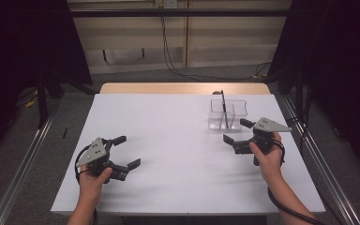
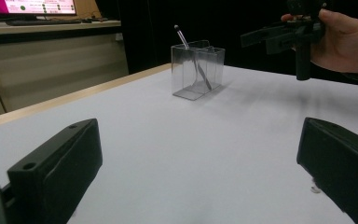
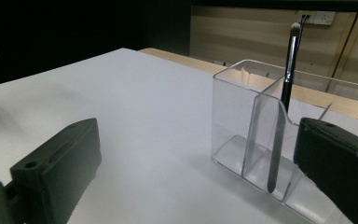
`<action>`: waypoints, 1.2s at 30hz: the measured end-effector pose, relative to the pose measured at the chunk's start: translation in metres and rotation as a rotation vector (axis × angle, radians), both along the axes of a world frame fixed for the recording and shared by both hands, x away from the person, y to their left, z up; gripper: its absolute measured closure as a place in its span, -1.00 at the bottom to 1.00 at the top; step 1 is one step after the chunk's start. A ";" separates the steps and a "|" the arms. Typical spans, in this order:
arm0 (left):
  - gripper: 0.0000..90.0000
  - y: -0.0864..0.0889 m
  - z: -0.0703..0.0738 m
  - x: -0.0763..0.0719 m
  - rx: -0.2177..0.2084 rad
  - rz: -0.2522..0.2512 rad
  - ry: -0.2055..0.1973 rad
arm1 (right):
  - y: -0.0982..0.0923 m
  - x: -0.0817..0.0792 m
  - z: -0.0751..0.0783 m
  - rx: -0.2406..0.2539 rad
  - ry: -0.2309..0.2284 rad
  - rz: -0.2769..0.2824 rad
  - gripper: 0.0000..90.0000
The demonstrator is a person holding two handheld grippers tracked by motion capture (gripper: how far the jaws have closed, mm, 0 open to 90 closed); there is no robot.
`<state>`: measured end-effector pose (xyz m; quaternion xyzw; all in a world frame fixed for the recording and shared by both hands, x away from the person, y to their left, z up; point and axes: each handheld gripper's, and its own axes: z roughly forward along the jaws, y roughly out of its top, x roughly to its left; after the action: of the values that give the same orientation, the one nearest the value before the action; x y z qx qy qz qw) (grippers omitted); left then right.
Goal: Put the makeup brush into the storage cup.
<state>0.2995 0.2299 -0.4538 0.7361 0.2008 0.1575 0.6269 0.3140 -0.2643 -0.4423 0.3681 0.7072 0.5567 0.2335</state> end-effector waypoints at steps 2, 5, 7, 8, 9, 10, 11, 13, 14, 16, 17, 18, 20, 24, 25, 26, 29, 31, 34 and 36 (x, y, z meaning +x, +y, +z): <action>-1.00 0.000 0.000 0.000 0.002 0.001 -0.003 | -0.001 -0.002 0.000 -0.001 -0.005 0.003 -0.99; -1.00 0.000 0.000 0.000 -0.002 0.001 0.003 | -0.001 -0.005 0.000 0.002 -0.004 0.010 -0.99; -1.00 0.000 0.000 0.000 -0.005 0.002 0.004 | -0.001 -0.008 -0.001 0.002 -0.006 0.014 -0.99; -1.00 0.000 0.000 0.000 -0.004 0.002 0.003 | -0.002 -0.009 -0.001 0.000 -0.005 0.017 -0.99; -1.00 0.000 0.000 0.000 -0.003 0.003 0.003 | -0.002 -0.010 0.000 -0.001 -0.005 0.020 -0.99; -1.00 0.000 0.000 0.000 -0.003 0.002 0.003 | -0.003 -0.011 0.000 -0.001 -0.006 0.018 -0.99; -1.00 0.000 0.000 0.000 -0.003 0.002 0.003 | -0.003 -0.013 -0.001 -0.003 -0.005 0.021 -0.99; -1.00 0.000 0.000 0.000 -0.002 0.002 0.002 | -0.005 -0.015 -0.001 0.000 -0.007 0.019 -0.99; -1.00 0.000 0.000 0.000 -0.001 0.002 0.002 | -0.006 -0.016 -0.001 -0.002 -0.007 0.022 -0.99; -1.00 0.000 0.000 0.000 -0.003 0.002 0.002 | -0.007 -0.018 -0.001 -0.002 -0.009 0.020 -0.99; -1.00 0.000 0.000 0.000 -0.001 0.002 0.002 | -0.008 -0.020 -0.002 -0.002 -0.007 0.021 -0.99; -1.00 0.000 0.000 0.000 -0.002 0.002 0.002 | -0.009 -0.021 -0.002 0.000 -0.007 0.018 -0.99; -1.00 0.000 0.000 0.000 -0.001 0.001 0.001 | -0.011 -0.023 -0.003 -0.001 -0.002 0.018 -0.99; -1.00 0.000 0.000 -0.001 0.001 0.001 0.001 | -0.015 -0.029 -0.004 -0.003 -0.004 0.016 -0.99; -1.00 0.000 0.000 -0.001 0.002 0.001 0.002 | -0.016 -0.030 -0.004 -0.003 -0.006 0.015 -0.99; -1.00 0.000 0.000 0.000 0.001 0.001 0.000 | -0.017 -0.032 -0.005 -0.002 -0.004 0.013 -0.99; -1.00 0.000 0.000 -0.001 0.002 0.002 0.000 | -0.019 -0.036 -0.005 -0.003 -0.002 0.011 -0.99; -1.00 0.000 0.000 -0.001 0.001 0.002 0.001 | -0.021 -0.038 -0.005 -0.001 0.003 0.012 -1.00; -1.00 0.000 0.001 -0.001 -0.001 0.003 0.001 | -0.024 -0.042 -0.006 -0.004 0.002 0.009 -1.00; -1.00 0.000 0.001 -0.001 0.001 0.002 0.000 | -0.026 -0.044 -0.006 -0.008 0.002 0.006 -1.00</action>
<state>0.2986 0.2303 -0.4533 0.7363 0.2015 0.1580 0.6264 0.2698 -0.2908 -0.4482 0.3654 0.7106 0.5544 0.2327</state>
